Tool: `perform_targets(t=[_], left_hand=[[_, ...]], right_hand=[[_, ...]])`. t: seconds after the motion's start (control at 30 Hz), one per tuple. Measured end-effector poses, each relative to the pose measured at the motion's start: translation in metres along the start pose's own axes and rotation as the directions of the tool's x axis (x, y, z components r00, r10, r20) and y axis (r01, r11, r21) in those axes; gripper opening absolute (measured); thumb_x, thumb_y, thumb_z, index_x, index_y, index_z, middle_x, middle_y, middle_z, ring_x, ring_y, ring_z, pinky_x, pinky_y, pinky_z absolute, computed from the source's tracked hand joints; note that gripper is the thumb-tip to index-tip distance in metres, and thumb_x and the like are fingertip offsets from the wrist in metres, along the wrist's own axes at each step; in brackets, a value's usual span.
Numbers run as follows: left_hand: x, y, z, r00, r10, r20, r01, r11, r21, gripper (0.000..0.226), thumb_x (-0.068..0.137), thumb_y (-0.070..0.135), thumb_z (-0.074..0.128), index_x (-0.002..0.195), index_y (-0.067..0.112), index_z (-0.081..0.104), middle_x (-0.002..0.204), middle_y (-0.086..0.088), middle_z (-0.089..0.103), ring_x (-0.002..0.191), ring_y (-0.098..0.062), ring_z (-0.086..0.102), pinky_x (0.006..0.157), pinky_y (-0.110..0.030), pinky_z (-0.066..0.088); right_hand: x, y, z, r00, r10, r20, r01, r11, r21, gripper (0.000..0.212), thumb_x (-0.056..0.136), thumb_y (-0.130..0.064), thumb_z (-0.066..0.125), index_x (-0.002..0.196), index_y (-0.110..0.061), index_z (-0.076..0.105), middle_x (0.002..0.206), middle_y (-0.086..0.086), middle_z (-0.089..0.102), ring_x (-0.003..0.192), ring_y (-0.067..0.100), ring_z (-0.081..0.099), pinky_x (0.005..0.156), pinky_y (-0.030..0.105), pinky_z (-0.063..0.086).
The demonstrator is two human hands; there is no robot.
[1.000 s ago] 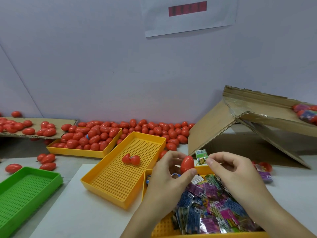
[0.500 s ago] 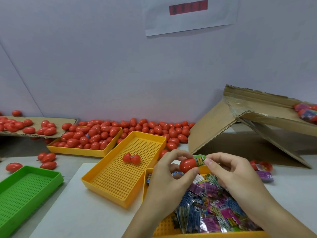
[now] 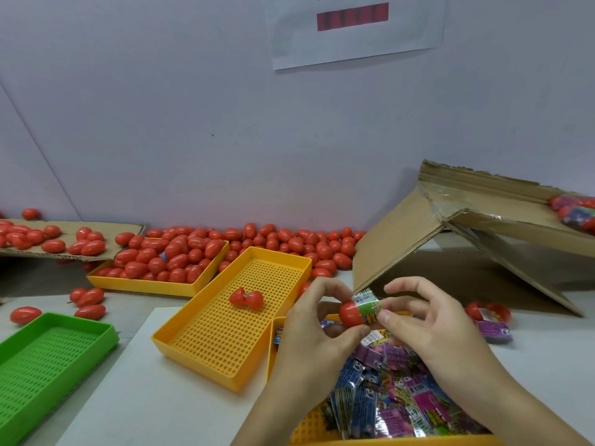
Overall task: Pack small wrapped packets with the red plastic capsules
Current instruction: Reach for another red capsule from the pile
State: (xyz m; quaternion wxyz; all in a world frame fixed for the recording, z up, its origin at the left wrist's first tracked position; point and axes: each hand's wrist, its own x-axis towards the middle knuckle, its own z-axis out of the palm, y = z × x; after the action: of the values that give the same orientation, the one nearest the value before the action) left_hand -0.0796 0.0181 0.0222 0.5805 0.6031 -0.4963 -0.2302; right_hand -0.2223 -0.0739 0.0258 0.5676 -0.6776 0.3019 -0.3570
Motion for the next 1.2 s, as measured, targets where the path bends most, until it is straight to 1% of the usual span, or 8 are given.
perform_targets(t=[0.13,0.2,0.43,0.57,0.67,0.83,1.0,1.2], left_hand=[[-0.0001,0.0007,-0.0004,1.000,0.009,0.013,-0.009,1.000,-0.015,0.036,0.081,0.002,0.079,0.100,0.022,0.056,0.098,0.013,0.060,0.093,-0.014,0.068,0.071,-0.030,0.060],[-0.0007,0.0009,-0.0006,0.999,0.017,0.040,-0.016,0.999,-0.028,0.038,0.081,0.001,0.079,0.102,0.022,0.056,0.098,0.016,0.060,0.094,-0.016,0.068,0.072,-0.032,0.060],[-0.0021,0.0038,-0.0006,0.996,0.038,0.084,-0.030,0.995,-0.095,0.039,0.083,0.001,0.076,0.110,0.019,0.054,0.099,0.013,0.061,0.097,-0.017,0.068,0.074,-0.027,0.058],[-0.0021,0.0041,-0.0014,0.996,0.033,0.087,-0.025,0.995,-0.093,0.042,0.082,0.002,0.078,0.111,0.021,0.054,0.100,0.011,0.062,0.100,-0.018,0.067,0.076,-0.029,0.059],[-0.0016,0.0037,-0.0025,0.996,0.029,0.082,-0.022,0.996,-0.085,0.044,0.081,0.003,0.079,0.112,0.021,0.053,0.100,0.010,0.062,0.099,-0.017,0.067,0.074,-0.027,0.057],[-0.0009,0.0022,-0.0032,0.996,0.034,0.088,-0.032,0.999,-0.030,0.046,0.081,0.004,0.080,0.111,0.026,0.053,0.100,0.013,0.062,0.100,-0.014,0.066,0.077,-0.029,0.059],[-0.0015,-0.0001,-0.0013,0.993,0.063,0.097,-0.071,0.994,0.084,0.049,0.081,0.009,0.081,0.112,0.032,0.052,0.103,0.018,0.059,0.102,-0.013,0.064,0.081,-0.027,0.058],[-0.0011,-0.0004,-0.0024,0.994,0.069,0.086,-0.079,0.990,0.117,0.049,0.081,0.011,0.081,0.113,0.034,0.051,0.105,0.022,0.057,0.105,-0.009,0.062,0.082,-0.027,0.058]], right_hand=[[0.0001,0.0010,-0.0003,0.998,0.013,0.060,-0.020,0.992,0.125,0.037,0.065,-0.043,0.078,0.101,-0.037,0.070,0.097,0.000,0.075,0.090,0.020,0.074,0.070,0.035,0.060],[0.0002,0.0027,0.0001,0.998,0.002,0.058,-0.010,0.991,0.131,0.042,0.061,-0.051,0.077,0.101,-0.037,0.071,0.097,0.001,0.075,0.091,0.020,0.074,0.070,0.038,0.061],[0.0001,0.0014,-0.0012,0.995,-0.004,0.096,-0.002,0.998,0.064,0.028,0.071,-0.042,0.073,0.098,-0.036,0.077,0.098,-0.001,0.076,0.090,0.016,0.073,0.073,0.034,0.062],[-0.0009,-0.0007,-0.0027,0.995,-0.040,0.093,0.035,0.998,0.052,0.027,0.070,-0.042,0.073,0.096,-0.037,0.077,0.096,-0.003,0.077,0.090,0.011,0.073,0.069,0.022,0.057],[-0.0019,-0.0008,-0.0027,0.996,-0.043,0.074,0.041,0.998,0.039,0.029,0.069,-0.040,0.073,0.097,-0.034,0.077,0.097,-0.006,0.076,0.092,0.008,0.072,0.071,0.021,0.058],[-0.0017,-0.0015,-0.0023,0.999,-0.026,0.036,0.025,1.000,0.016,0.028,0.074,-0.039,0.068,0.097,-0.027,0.077,0.094,-0.009,0.077,0.090,0.005,0.071,0.068,0.023,0.057],[-0.0010,0.0007,-0.0020,1.000,-0.015,-0.006,0.014,0.998,-0.060,0.009,0.084,-0.025,0.071,0.089,-0.025,0.078,0.085,-0.008,0.077,0.082,0.007,0.071,0.063,0.018,0.056],[-0.0012,0.0018,-0.0014,1.000,-0.023,-0.019,0.022,0.999,-0.050,0.023,0.076,-0.038,0.067,0.093,-0.026,0.078,0.087,-0.009,0.077,0.084,0.006,0.071,0.066,0.022,0.057]])
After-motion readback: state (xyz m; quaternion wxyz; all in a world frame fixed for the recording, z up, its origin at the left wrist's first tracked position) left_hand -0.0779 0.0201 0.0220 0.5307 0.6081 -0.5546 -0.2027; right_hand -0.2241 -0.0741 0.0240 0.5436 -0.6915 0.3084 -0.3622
